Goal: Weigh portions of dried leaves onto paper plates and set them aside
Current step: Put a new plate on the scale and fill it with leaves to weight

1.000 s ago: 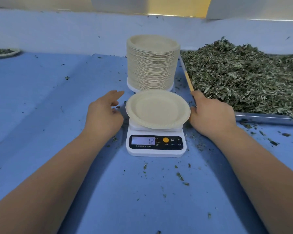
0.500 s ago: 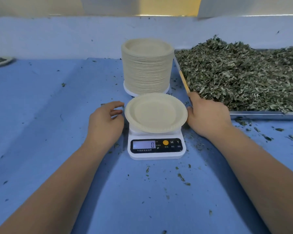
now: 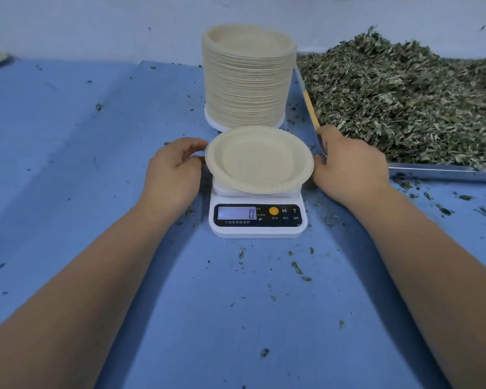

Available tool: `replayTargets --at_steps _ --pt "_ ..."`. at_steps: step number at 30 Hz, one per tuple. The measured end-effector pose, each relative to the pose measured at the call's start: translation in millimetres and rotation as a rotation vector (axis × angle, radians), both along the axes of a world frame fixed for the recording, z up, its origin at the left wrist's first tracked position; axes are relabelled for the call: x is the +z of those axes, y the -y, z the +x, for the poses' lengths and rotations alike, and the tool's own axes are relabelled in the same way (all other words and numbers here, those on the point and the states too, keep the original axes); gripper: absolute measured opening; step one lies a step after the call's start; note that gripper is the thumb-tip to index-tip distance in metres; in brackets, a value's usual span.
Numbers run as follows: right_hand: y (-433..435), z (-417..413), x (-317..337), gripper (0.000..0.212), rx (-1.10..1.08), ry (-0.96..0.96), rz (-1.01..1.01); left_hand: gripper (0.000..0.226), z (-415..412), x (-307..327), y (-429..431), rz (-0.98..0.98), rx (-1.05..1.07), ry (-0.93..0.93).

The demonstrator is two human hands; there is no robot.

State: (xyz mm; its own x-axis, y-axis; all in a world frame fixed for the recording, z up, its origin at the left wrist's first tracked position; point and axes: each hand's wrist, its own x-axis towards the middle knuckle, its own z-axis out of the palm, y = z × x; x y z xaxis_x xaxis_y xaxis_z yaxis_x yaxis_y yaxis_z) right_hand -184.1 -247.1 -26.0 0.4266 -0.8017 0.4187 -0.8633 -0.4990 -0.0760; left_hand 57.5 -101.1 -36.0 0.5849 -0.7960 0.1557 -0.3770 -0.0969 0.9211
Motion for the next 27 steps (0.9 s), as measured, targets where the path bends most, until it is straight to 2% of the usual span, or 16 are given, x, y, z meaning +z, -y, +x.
replayTargets --at_steps 5,8,12,17,20,21,24,27 --pt "1.0 1.9 3.6 0.039 0.002 0.148 0.009 0.042 -0.8 -0.3 2.2 -0.006 0.009 0.000" --pt "-1.4 0.1 3.4 0.036 0.019 0.074 0.011 0.043 -2.6 0.1 2.2 -0.022 -0.007 -0.025" --pt "-5.1 -5.0 7.2 0.048 0.054 -0.004 0.037 0.047 -2.4 0.1 3.3 -0.041 -0.018 -0.066" --pt "-6.4 -17.6 13.9 0.066 0.187 0.026 0.213 0.054 -2.5 -2.7 4.4 -0.041 -0.024 -0.094" --pt "-6.0 -16.6 15.8 0.055 0.182 0.190 0.249 0.057 -3.8 -2.9 5.0 -0.033 -0.022 -0.113" --pt "-5.4 -14.4 16.0 0.050 0.165 0.189 0.223 0.057 -3.8 -2.6 5.9 -0.032 -0.020 -0.118" --pt "1.9 -7.7 16.2 0.040 0.110 0.034 0.162 0.055 -3.0 -3.8 7.6 -0.021 -0.012 -0.106" --pt "18.6 -1.6 21.9 0.039 0.013 -0.041 0.240 0.051 -1.8 -3.4 9.9 -0.030 -0.011 -0.106"
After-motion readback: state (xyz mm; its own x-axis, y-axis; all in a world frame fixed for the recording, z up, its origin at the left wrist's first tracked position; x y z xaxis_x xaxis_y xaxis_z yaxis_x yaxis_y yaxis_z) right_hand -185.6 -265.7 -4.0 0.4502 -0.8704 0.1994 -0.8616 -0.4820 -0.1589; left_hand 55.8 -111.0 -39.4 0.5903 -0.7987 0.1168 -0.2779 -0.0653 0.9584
